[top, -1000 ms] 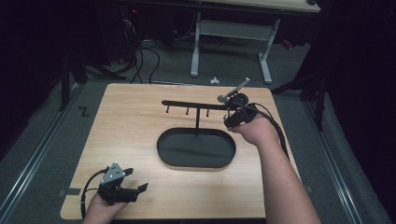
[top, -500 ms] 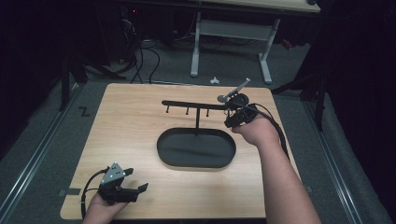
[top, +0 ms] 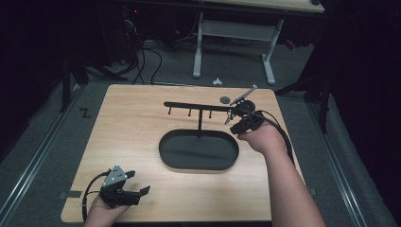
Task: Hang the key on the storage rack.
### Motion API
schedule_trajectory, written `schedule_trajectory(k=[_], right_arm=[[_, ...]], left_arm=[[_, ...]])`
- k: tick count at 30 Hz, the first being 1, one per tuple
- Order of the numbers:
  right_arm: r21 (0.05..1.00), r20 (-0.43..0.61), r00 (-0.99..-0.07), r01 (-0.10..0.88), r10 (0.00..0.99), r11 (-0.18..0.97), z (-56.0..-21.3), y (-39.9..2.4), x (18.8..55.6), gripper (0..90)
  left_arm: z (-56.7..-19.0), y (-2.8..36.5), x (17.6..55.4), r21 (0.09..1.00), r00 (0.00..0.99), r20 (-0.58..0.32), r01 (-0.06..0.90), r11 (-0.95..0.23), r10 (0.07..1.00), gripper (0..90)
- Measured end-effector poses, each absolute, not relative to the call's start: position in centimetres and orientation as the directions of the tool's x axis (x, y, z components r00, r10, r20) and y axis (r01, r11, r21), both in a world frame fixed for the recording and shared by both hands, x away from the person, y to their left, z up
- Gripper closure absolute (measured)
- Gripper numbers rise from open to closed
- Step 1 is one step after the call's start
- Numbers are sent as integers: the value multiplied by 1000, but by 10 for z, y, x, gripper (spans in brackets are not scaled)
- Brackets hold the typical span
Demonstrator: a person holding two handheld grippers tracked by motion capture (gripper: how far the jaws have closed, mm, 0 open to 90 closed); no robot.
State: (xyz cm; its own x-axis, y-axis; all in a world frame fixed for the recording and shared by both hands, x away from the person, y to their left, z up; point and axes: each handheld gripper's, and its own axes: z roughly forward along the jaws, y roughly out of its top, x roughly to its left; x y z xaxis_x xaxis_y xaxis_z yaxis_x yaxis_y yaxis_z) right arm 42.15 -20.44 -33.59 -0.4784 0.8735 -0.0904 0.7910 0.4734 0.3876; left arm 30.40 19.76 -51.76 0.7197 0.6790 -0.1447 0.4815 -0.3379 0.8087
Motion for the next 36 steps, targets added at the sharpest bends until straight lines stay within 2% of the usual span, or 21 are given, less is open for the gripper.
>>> schedule_trajectory(k=[10, 19, 24, 36], right_arm=[[386, -73, -465, 803, 882, 455, -360, -214, 409, 670], [429, -103, -447, 786, 889, 445, -392, -227, 383, 659], [448, -85, -431, 789, 898, 421, -411, -236, 368, 654], [595, -69, -364, 732, 929, 331, -460, -258, 315, 623]], left_arm=[[-518, 200, 302, 814, 719, -142, 476, -333, 681, 153], [-521, 212, 293, 811, 702, -128, 480, -334, 700, 151], [-521, 221, 287, 811, 678, -123, 489, -320, 724, 151], [-522, 223, 291, 818, 657, -114, 488, -305, 745, 151]])
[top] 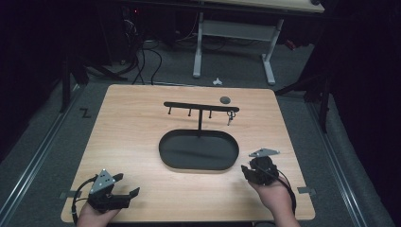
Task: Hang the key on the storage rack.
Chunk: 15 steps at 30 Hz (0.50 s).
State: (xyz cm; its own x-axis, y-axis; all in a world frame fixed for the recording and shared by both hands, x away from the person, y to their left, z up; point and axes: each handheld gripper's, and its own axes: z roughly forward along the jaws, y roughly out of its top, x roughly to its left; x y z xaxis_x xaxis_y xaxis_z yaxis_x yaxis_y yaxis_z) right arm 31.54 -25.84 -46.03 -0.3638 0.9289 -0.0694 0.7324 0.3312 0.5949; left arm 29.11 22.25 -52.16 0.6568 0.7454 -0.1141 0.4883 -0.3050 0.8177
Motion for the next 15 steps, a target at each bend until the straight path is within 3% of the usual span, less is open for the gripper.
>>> schedule_trajectory(k=[9, 15], right_arm=[[757, -25, -206, 636, 978, 154, -506, -275, 263, 652], [744, 18, -201, 657, 979, 121, -512, -280, 258, 638]], left_arm=[[-522, 216, 293, 822, 671, -107, 475, -314, 734, 150], [-520, 216, 293, 824, 669, -101, 471, -314, 737, 150]])
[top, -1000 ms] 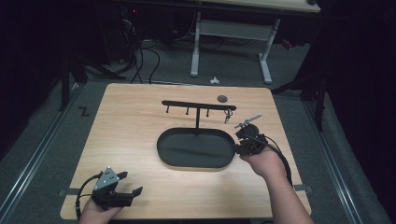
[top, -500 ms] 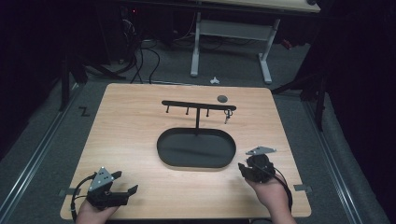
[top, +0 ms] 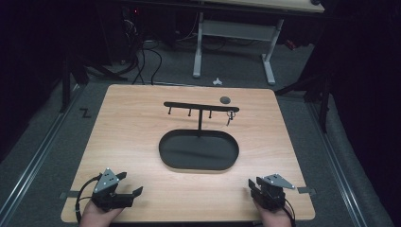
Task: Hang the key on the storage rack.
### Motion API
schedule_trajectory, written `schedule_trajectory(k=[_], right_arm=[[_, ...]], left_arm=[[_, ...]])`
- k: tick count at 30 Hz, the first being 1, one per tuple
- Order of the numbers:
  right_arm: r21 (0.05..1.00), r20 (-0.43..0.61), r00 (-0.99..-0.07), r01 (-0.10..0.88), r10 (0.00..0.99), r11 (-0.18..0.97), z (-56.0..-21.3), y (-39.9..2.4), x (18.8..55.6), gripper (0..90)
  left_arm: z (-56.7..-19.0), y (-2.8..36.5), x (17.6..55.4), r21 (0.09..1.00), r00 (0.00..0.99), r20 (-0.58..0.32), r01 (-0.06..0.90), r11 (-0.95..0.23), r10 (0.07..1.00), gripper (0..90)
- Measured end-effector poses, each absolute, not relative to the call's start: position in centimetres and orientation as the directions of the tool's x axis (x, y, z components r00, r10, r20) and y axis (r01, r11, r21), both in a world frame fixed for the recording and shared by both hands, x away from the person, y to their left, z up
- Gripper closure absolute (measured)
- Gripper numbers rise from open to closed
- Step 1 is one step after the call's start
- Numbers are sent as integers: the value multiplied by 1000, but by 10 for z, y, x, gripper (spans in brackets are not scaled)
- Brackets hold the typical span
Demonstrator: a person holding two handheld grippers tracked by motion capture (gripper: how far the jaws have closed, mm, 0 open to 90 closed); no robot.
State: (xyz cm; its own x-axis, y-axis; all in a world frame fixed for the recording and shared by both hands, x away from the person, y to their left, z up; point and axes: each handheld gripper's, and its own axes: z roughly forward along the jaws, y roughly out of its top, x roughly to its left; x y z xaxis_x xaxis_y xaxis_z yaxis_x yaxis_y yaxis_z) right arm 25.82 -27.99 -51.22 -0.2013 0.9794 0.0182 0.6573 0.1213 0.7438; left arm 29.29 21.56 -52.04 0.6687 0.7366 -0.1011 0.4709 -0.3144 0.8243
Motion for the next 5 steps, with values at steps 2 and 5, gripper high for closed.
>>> schedule_trajectory(k=[2, 5], right_arm=[[748, 7, -208, 651, 978, 133, -512, -279, 259, 638], [745, 9, -207, 655, 978, 131, -514, -280, 258, 638]], left_arm=[[-520, 216, 293, 827, 668, -99, 467, -313, 737, 150], [-518, 217, 293, 831, 671, -102, 464, -308, 735, 150]])
